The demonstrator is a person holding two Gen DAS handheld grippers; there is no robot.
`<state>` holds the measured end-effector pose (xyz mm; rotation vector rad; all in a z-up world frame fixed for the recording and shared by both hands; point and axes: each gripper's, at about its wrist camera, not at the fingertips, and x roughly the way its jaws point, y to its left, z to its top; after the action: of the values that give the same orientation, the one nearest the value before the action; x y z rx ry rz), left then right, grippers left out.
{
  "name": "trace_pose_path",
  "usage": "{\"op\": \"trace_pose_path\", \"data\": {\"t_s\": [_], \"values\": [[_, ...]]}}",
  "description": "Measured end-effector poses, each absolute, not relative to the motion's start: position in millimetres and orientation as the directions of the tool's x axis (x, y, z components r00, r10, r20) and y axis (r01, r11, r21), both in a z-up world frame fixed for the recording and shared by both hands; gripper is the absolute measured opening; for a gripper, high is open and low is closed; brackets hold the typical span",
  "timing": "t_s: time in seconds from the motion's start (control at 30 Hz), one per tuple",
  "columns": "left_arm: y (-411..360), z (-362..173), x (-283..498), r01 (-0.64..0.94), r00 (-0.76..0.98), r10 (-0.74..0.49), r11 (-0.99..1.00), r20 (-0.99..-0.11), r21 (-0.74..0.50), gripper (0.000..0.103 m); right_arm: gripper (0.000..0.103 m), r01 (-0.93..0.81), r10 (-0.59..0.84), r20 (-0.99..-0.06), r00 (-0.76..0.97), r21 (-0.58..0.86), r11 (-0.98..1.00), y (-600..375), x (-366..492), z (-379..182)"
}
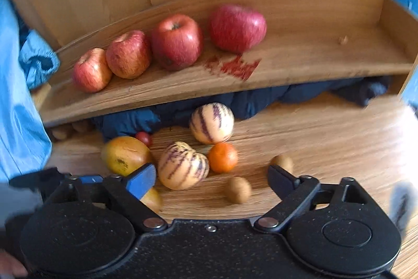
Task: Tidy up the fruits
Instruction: 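Move both tools back toward the pears and striped pepino melons, then grasp the yellow-green pear with the left tool while the right tool grasps a striped pepino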
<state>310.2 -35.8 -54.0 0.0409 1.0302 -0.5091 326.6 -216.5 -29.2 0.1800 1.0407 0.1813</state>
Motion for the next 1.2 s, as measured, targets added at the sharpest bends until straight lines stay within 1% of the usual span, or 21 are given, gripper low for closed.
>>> {"op": "trace_pose_path", "data": {"t_s": [0.2,0.23,0.3,0.43,0.57,0.63,0.7,0.77,1.2], "values": [[-39.0,-58.4,311.4,0.444,0.372,-0.427,0.862,-0.824,-0.246,0.087,0.078,-0.008,0.279,-0.859,0.430,0.305,0.952,-205.4,340.3,-43.9],[-39.3,-59.3,311.8,0.445,0.368,-0.430,0.860,-0.824,-0.250,0.084,0.078,-0.005,0.286,-0.860,0.422,0.313,0.950,-202.8,341.8,-45.9],[-39.3,-61.4,312.6,0.445,0.365,-0.431,0.859,-0.826,-0.252,0.082,0.076,-0.006,0.297,-0.863,0.409,0.322,0.947,-199.2,344.7,-49.9],[-39.3,-65.8,317.8,0.438,0.352,-0.422,0.863,-0.836,-0.251,0.075,0.073,0.004,0.302,-0.874,0.381,0.328,0.945,-193.1,352.5,-61.3],[-37.8,-68.3,323.6,0.419,0.344,-0.423,0.868,-0.838,-0.267,0.074,0.072,0.044,0.321,-0.868,0.378,0.364,0.931,-191.7,358.3,-67.3],[-35.4,-68.6,324.7,0.407,0.345,-0.431,0.869,-0.834,-0.281,0.073,0.070,0.050,0.317,-0.870,0.377,0.361,0.931,-189.2,358.9,-68.5],[-34.4,-68.1,325.3,0.404,0.345,-0.434,0.869,-0.832,-0.285,0.072,0.061,0.065,0.312,-0.873,0.374,0.360,0.931,-187.3,359.5,-70.5],[-34.0,-67.5,325.1,0.401,0.347,-0.432,0.871,-0.833,-0.285,0.071,0.057,0.090,0.305,-0.878,0.368,0.360,0.929,-187.0,360.0,-74.4],[-31.9,-64.2,322.6,0.392,0.360,-0.433,0.874,-0.826,-0.287,0.070,0.056,0.108,0.304,-0.848,0.434,0.384,0.917,-189.8,342.7,-70.7]]}}
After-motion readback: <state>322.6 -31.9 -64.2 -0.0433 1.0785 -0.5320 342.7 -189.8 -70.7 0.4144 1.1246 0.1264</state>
